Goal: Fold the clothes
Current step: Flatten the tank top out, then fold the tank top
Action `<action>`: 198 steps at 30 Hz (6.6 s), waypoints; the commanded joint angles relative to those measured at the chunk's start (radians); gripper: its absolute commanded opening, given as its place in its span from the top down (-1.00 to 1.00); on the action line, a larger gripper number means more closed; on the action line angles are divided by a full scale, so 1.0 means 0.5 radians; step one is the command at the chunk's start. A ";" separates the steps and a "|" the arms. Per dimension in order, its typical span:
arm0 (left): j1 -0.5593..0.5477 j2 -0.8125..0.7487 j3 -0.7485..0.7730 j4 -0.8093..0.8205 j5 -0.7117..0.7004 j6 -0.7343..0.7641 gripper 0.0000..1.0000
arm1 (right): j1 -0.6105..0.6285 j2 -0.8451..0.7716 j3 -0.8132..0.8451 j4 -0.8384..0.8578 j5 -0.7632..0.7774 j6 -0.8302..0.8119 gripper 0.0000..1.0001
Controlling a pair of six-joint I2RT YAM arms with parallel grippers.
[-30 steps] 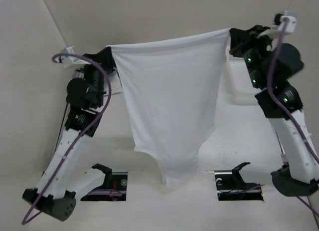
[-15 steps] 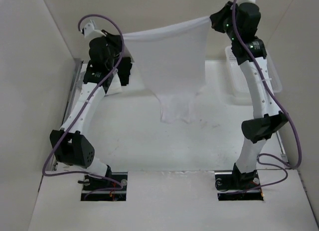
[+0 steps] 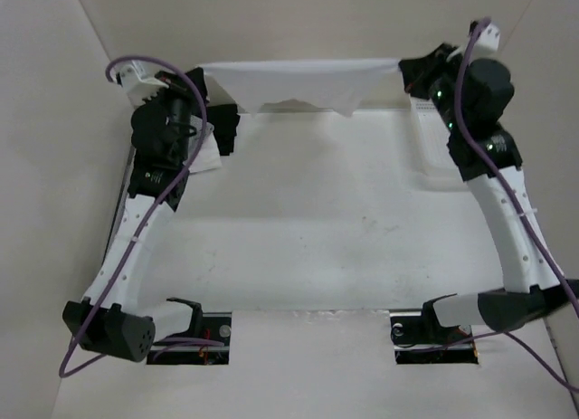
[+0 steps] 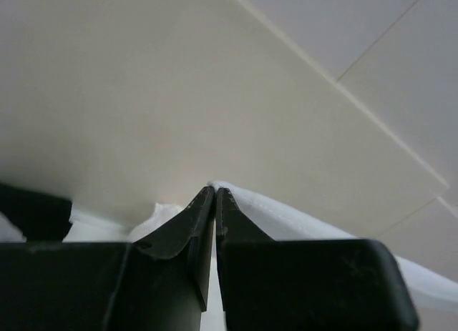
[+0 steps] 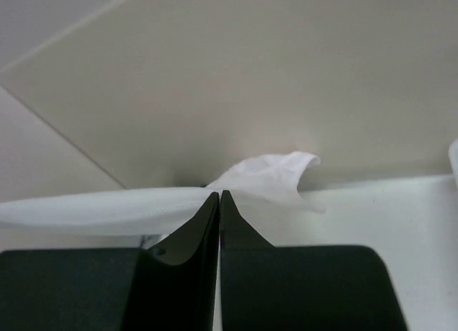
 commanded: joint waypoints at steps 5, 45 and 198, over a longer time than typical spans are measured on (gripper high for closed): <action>-0.199 -0.661 -1.048 -0.032 -0.226 -0.009 0.95 | 0.295 -0.822 -1.450 0.370 0.289 0.093 0.95; 0.010 1.528 0.153 0.192 -0.104 -0.169 0.23 | -0.183 1.204 -0.532 0.763 -0.257 0.526 0.19; -0.205 -0.978 -2.486 0.115 0.034 -0.424 0.39 | 0.284 -0.406 -2.910 1.171 -0.021 0.774 0.10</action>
